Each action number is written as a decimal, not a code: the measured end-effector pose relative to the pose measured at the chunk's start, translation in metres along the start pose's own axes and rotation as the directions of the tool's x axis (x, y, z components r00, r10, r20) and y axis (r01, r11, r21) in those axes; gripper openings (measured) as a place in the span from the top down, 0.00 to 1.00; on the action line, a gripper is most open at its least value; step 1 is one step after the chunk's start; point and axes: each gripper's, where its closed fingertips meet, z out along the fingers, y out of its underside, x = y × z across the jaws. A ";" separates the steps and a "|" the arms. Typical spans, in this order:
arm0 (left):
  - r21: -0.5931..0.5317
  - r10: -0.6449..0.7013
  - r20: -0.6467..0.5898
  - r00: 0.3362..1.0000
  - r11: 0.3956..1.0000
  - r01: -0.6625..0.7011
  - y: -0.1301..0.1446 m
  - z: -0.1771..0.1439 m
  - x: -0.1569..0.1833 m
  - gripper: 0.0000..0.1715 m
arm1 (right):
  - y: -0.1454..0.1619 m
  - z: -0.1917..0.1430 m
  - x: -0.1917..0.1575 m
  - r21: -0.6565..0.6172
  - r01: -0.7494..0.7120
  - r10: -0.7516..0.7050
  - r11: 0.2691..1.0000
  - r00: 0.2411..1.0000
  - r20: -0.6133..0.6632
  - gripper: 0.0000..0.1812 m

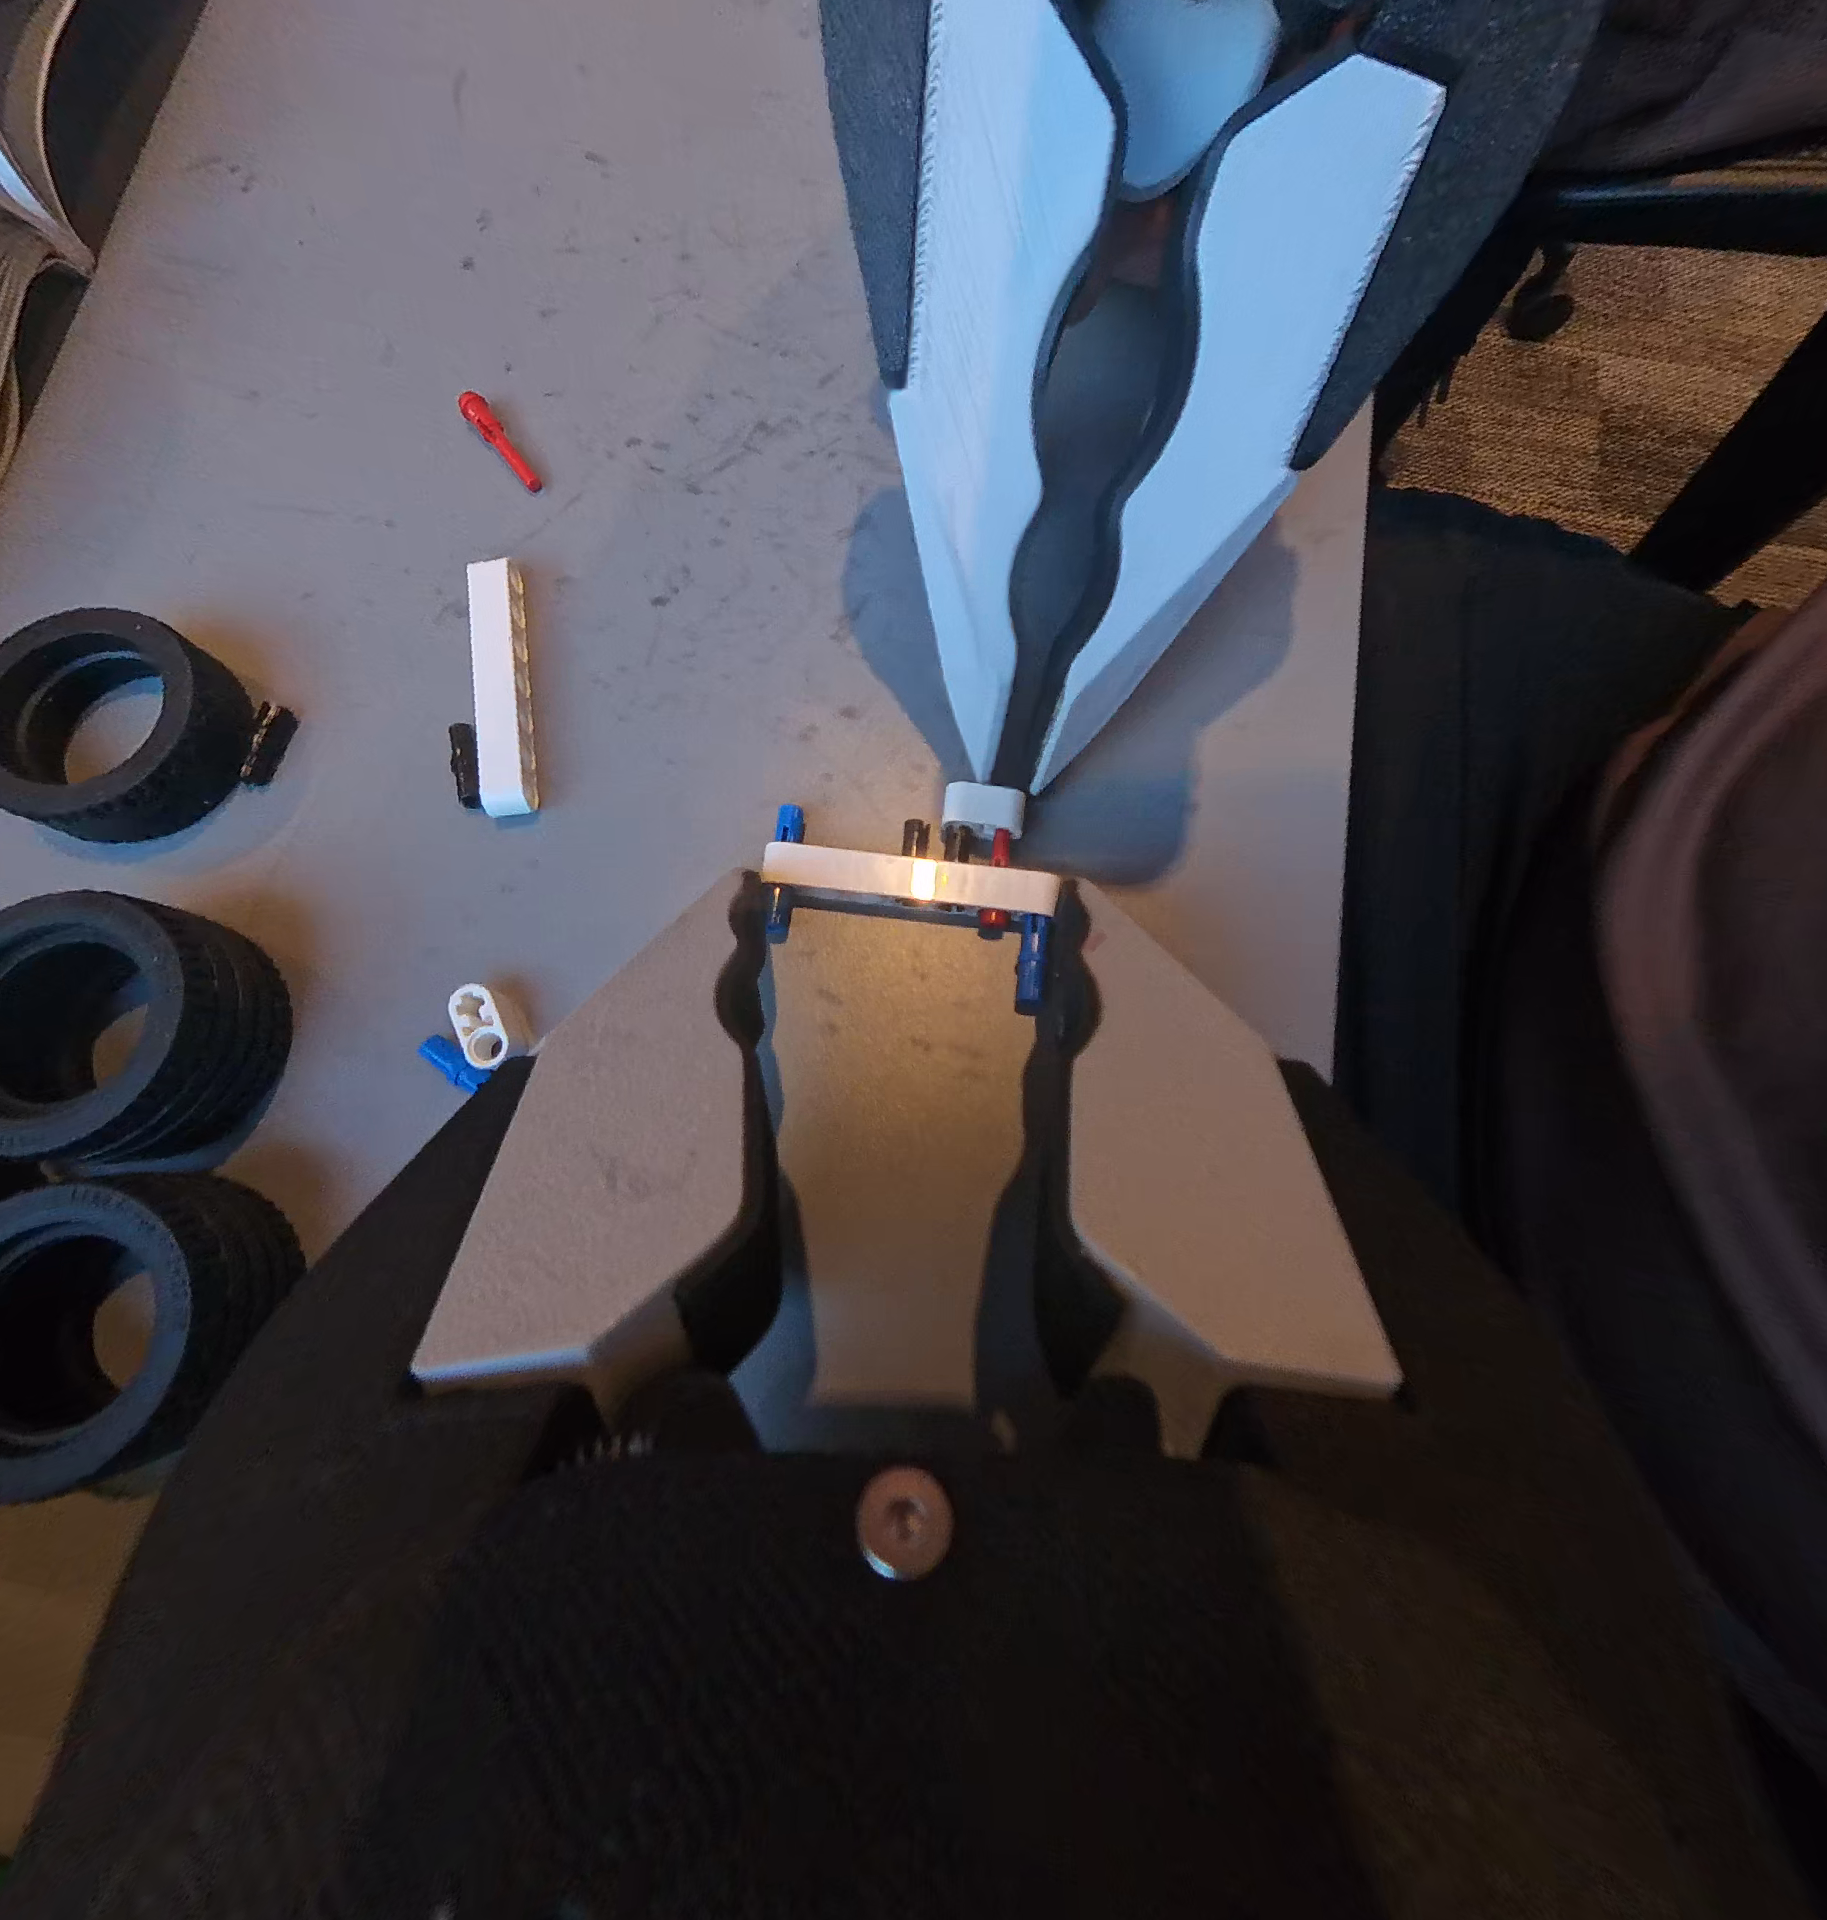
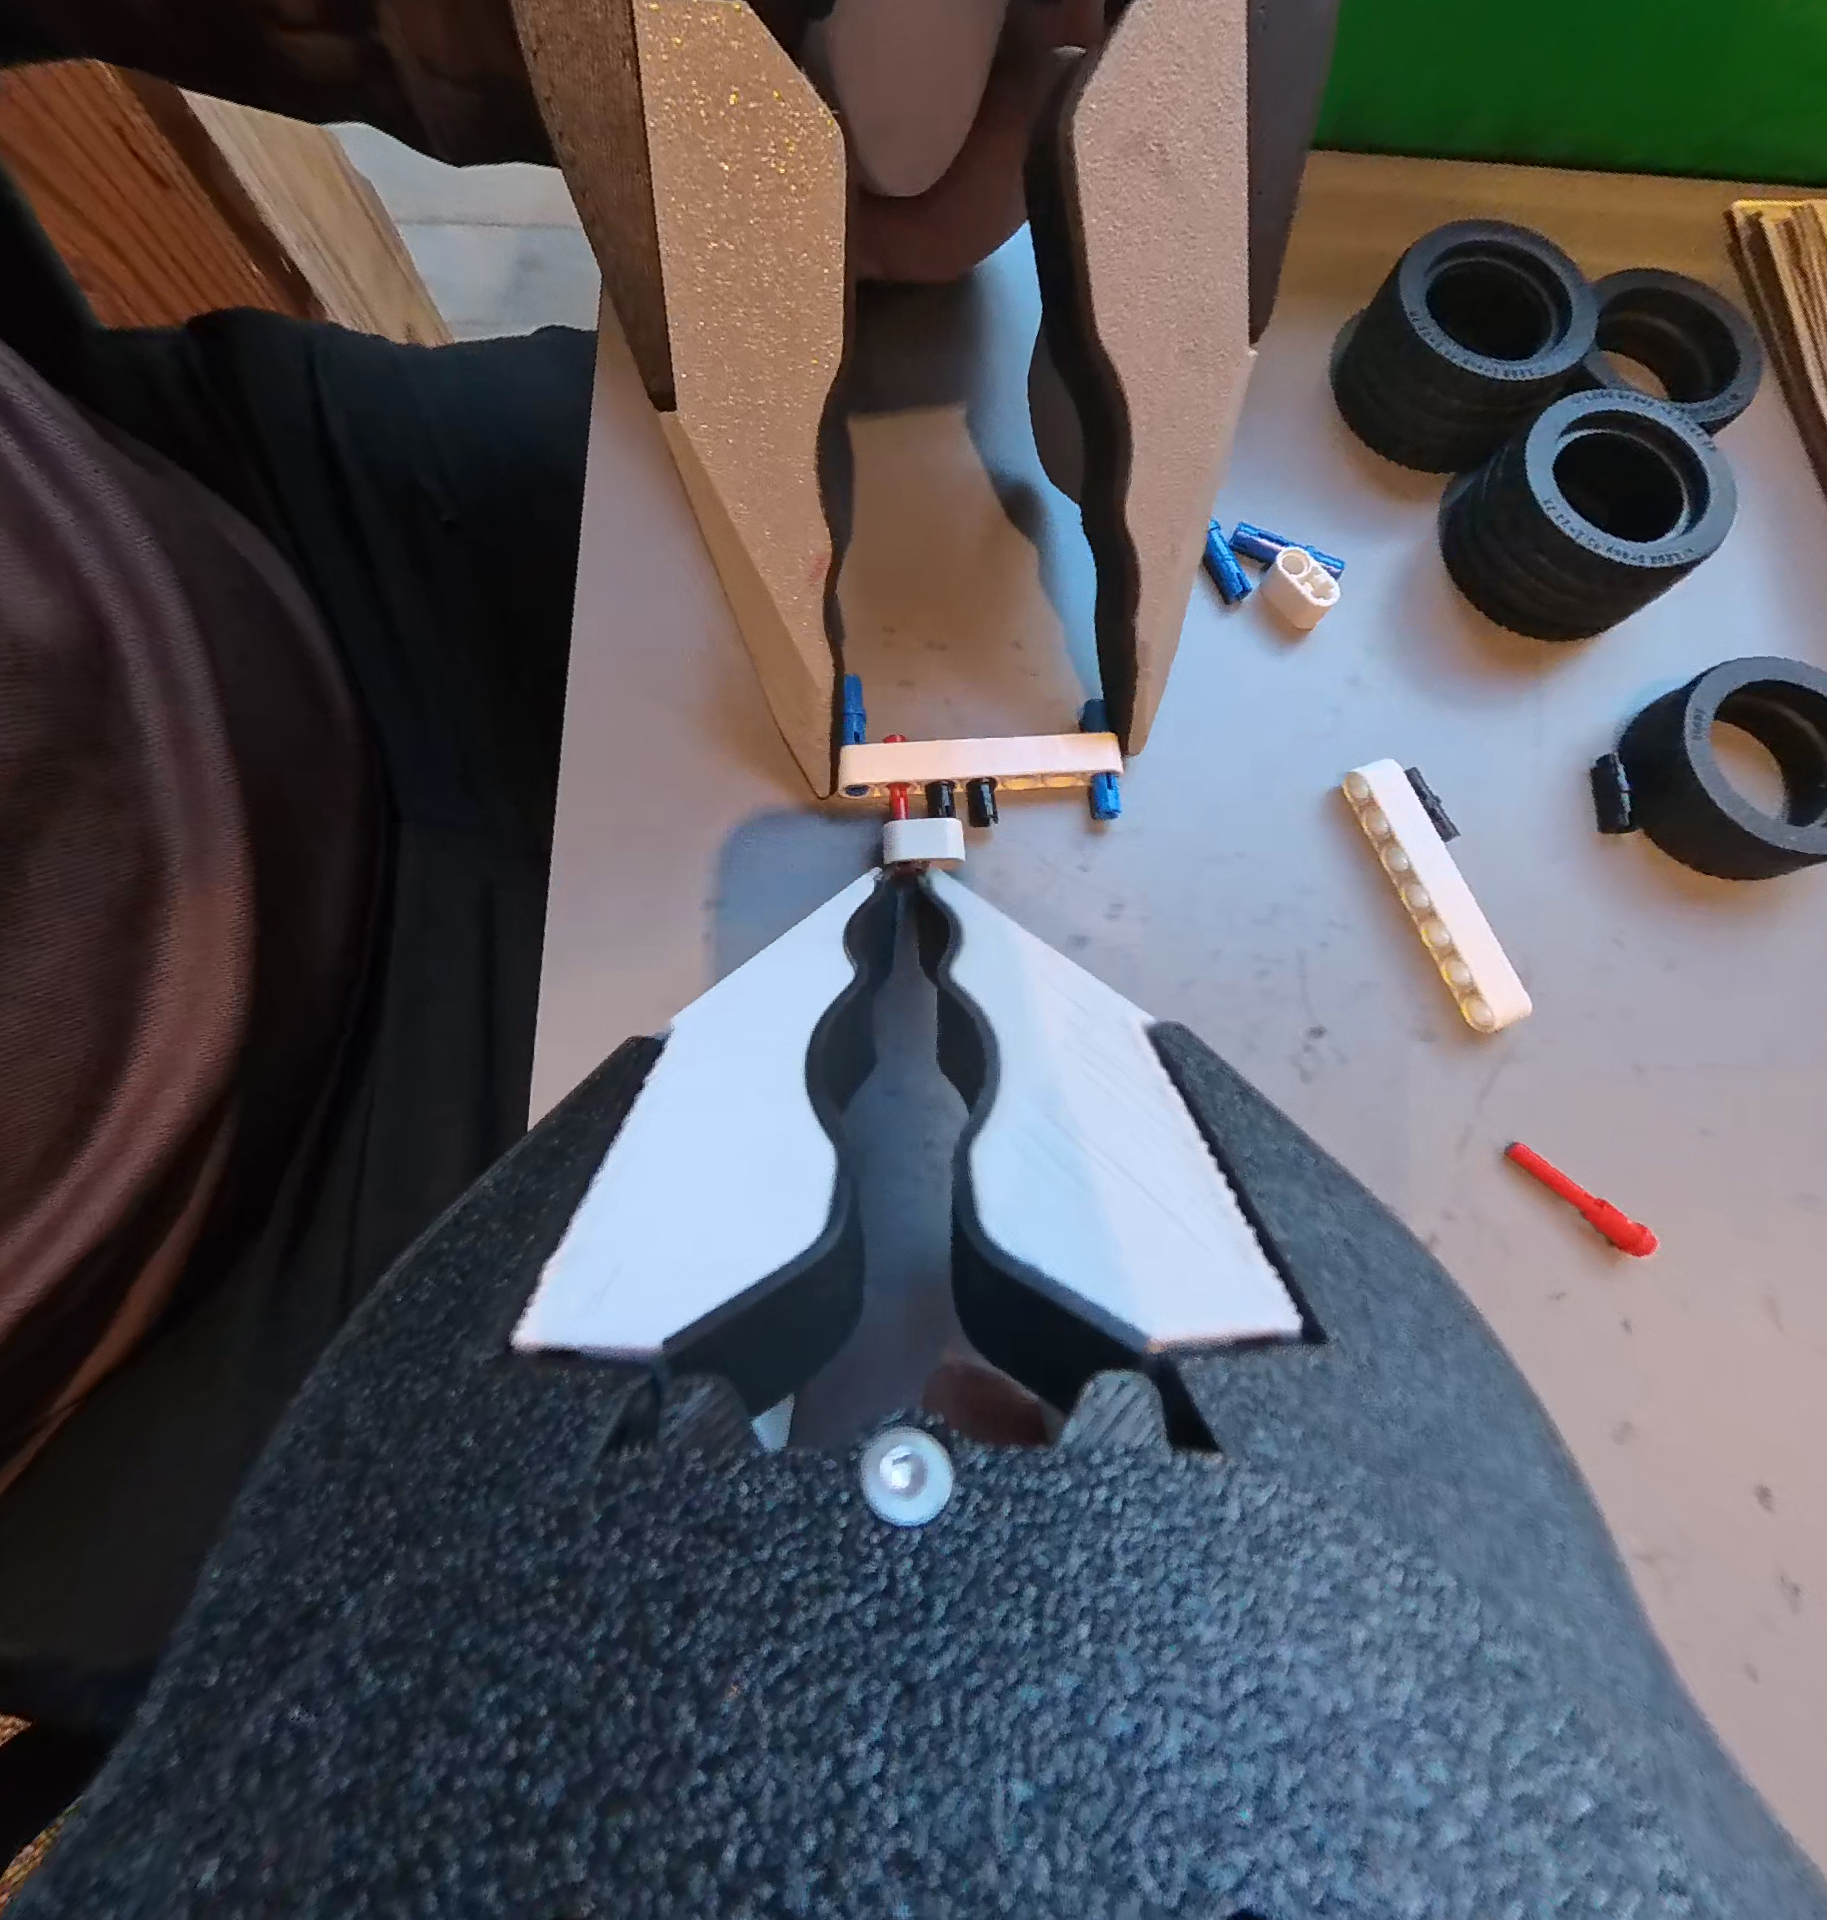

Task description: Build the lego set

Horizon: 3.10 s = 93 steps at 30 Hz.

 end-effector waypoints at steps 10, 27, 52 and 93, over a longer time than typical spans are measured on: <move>0.001 0.003 -0.005 1.000 1.000 -0.003 -0.001 0.001 0.000 0.69 | 0.001 -0.001 0.004 0.004 -0.020 0.020 1.000 1.000 0.015 0.93; 0.001 0.008 -0.010 1.000 1.000 -0.008 -0.002 0.001 0.002 0.69 | 0.001 0.000 0.003 -0.001 -0.055 0.055 0.999 0.997 0.059 0.93; 0.002 0.044 -0.050 0.998 0.999 -0.044 0.000 0.000 0.005 0.69 | 0.000 0.000 -0.004 -0.006 -0.087 0.087 0.996 0.993 0.086 0.98; 0.002 0.065 -0.064 0.996 0.998 -0.065 -0.001 0.000 0.006 0.69 | 0.001 0.000 -0.006 -0.007 -0.065 0.065 0.998 0.990 0.127 1.00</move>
